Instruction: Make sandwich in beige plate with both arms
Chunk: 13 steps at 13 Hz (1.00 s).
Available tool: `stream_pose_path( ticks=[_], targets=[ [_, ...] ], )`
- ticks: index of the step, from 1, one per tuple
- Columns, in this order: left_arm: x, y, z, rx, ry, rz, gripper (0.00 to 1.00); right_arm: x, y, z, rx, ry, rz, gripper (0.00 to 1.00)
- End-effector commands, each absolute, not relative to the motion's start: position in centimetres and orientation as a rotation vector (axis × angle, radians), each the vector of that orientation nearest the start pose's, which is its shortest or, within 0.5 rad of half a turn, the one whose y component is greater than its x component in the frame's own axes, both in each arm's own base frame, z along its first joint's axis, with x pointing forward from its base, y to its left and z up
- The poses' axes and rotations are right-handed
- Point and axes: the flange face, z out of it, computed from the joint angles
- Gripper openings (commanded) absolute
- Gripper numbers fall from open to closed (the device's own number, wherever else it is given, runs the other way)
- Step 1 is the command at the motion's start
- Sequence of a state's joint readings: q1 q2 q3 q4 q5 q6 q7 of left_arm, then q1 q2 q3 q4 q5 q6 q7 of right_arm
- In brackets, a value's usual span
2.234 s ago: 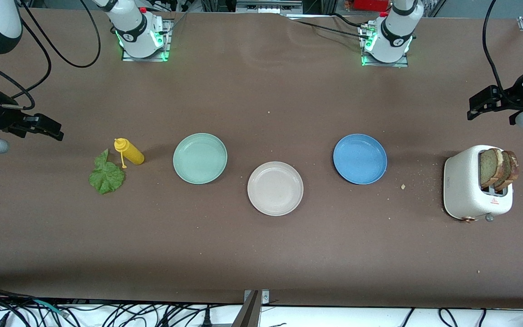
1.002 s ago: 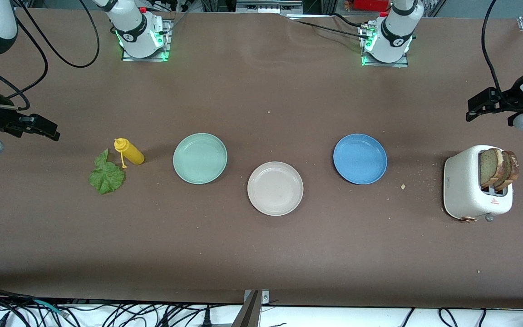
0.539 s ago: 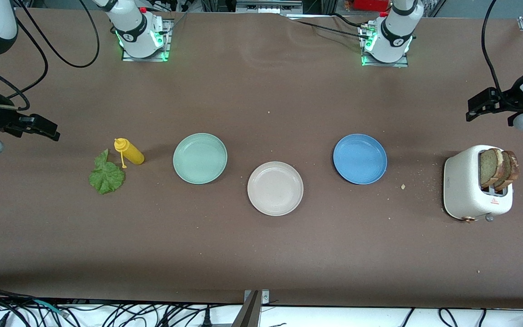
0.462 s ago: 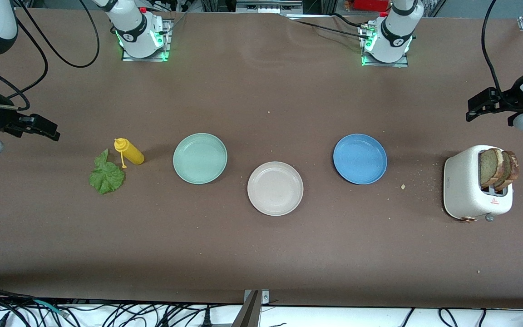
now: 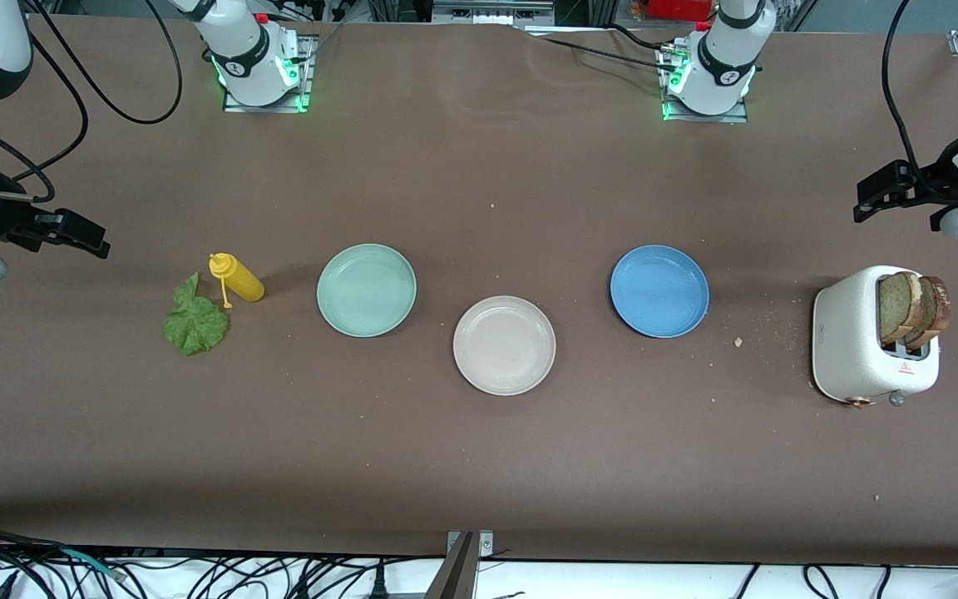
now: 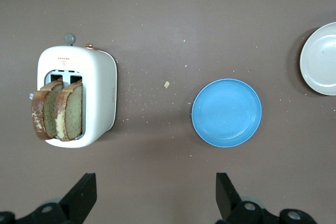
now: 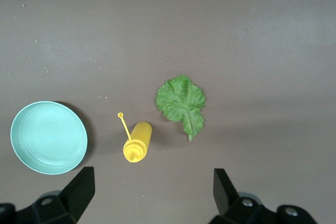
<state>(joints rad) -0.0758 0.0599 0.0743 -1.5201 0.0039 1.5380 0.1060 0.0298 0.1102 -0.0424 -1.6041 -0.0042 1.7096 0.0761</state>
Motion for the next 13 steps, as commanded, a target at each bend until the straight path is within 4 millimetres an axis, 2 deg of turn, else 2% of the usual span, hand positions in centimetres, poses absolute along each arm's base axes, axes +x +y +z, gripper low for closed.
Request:
stream_pose_path(
  ticks=[1, 13],
  targets=[
    [56.89, 0.06, 61.3, -3.087, 0.17, 0.051, 1.0, 59.22, -0.86, 55.89, -3.147, 0.136, 0.002, 1.0],
    [56.89, 0.15, 61.3, -3.087, 0.168, 0.051, 1.0, 59.11, -0.86, 55.8, -3.147, 0.134, 0.019, 1.0]
  ],
)
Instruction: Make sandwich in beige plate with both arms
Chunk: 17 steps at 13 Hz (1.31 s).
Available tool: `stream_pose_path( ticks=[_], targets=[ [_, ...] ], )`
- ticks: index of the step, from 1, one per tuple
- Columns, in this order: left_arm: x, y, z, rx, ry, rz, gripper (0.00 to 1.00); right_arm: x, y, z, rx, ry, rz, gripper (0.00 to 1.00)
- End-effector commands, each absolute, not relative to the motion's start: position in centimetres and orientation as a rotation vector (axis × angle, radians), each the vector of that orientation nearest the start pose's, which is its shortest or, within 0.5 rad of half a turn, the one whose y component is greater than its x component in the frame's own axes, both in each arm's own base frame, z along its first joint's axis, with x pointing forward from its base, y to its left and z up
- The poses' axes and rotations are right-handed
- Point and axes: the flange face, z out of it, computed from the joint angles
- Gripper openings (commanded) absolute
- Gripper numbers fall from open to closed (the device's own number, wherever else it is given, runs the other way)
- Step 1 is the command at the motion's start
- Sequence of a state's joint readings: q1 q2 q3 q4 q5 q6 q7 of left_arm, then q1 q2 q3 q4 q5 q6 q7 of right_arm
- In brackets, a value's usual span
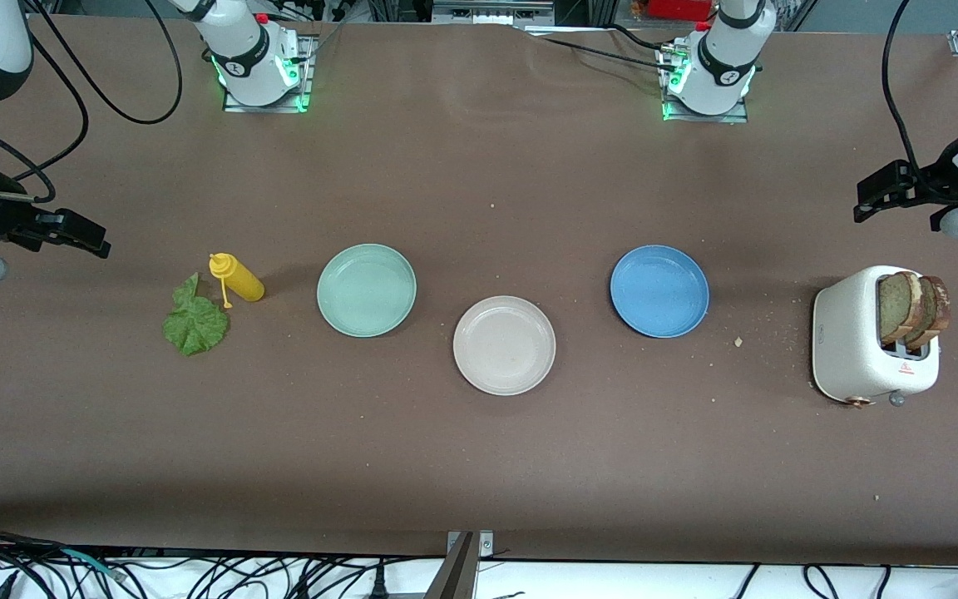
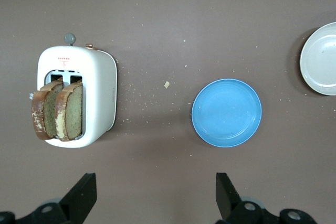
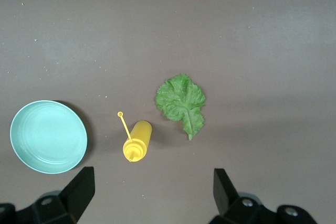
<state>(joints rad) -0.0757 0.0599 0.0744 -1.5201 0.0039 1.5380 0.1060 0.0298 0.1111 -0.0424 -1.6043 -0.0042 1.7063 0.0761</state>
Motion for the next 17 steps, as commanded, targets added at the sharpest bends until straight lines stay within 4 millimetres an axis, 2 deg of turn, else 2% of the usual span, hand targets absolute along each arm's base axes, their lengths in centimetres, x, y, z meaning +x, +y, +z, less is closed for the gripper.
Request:
stream_pose_path(
  ticks=[1, 17],
  targets=[
    [56.93, 0.15, 61.22, -3.087, 0.168, 0.053, 1.0, 59.14, -0.87, 55.71, -3.149, 0.134, 0.021, 1.0],
    [57.07, 0.14, 60.97, -3.087, 0.168, 0.058, 1.0, 59.0, -0.9, 55.57, -3.16, 0.158, 0.023, 1.0]
  ],
)
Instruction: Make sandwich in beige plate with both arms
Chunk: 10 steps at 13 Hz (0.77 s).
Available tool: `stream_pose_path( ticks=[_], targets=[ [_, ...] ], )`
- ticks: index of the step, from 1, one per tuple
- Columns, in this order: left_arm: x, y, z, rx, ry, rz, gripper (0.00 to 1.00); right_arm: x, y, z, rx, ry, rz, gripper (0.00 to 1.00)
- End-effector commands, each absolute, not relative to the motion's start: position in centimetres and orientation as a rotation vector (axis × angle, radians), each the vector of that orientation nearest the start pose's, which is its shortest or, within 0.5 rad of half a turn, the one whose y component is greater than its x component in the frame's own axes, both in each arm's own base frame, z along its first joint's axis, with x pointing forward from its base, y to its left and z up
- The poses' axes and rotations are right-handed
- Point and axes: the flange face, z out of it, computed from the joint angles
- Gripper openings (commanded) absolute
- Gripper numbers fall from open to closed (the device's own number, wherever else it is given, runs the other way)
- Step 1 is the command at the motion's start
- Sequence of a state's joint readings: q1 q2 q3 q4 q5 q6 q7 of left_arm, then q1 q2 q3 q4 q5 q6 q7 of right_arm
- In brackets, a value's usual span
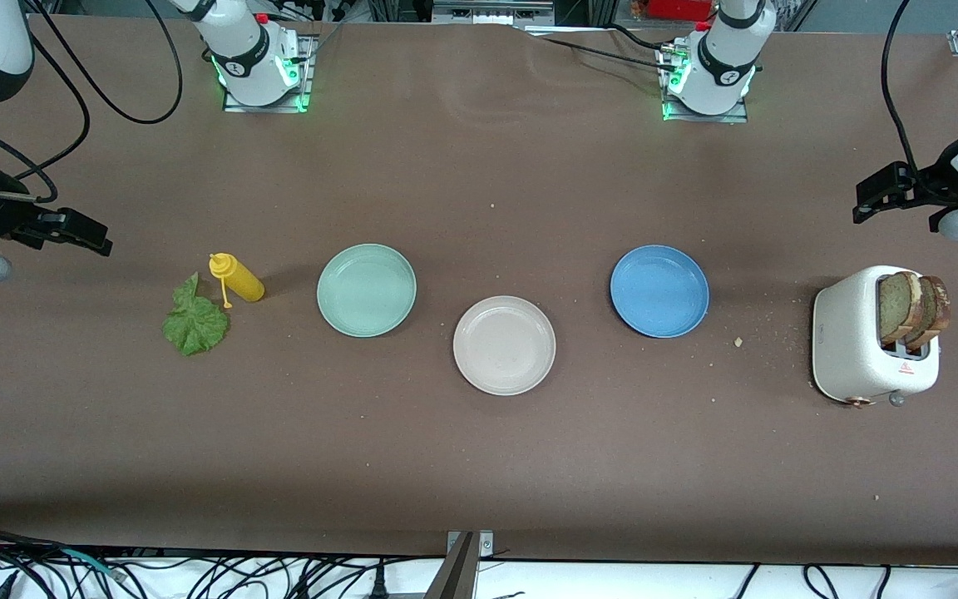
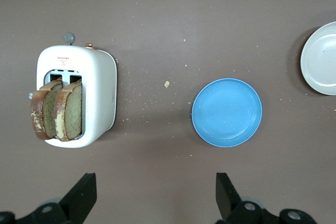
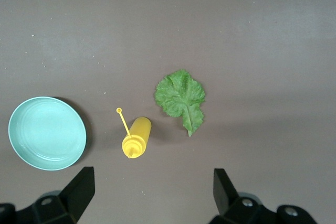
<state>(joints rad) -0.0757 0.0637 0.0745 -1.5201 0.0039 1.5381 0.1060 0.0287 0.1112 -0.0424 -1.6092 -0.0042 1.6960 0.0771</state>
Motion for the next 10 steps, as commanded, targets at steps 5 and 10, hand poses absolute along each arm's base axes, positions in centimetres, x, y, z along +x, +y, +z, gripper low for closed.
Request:
stream_pose_path(
  ticks=[5, 10],
  targets=[
    [57.17, 0.03, 61.25, -3.088, 0.171, 0.039, 1.0, 58.79, -0.6, 55.97, -3.161, 0.146, -0.062, 0.99],
    [57.43, 0.1, 61.0, -3.088, 0.161, 0.046, 1.0, 58.26, -0.44, 55.61, -3.159, 0.139, -0.108, 0.99]
  ],
)
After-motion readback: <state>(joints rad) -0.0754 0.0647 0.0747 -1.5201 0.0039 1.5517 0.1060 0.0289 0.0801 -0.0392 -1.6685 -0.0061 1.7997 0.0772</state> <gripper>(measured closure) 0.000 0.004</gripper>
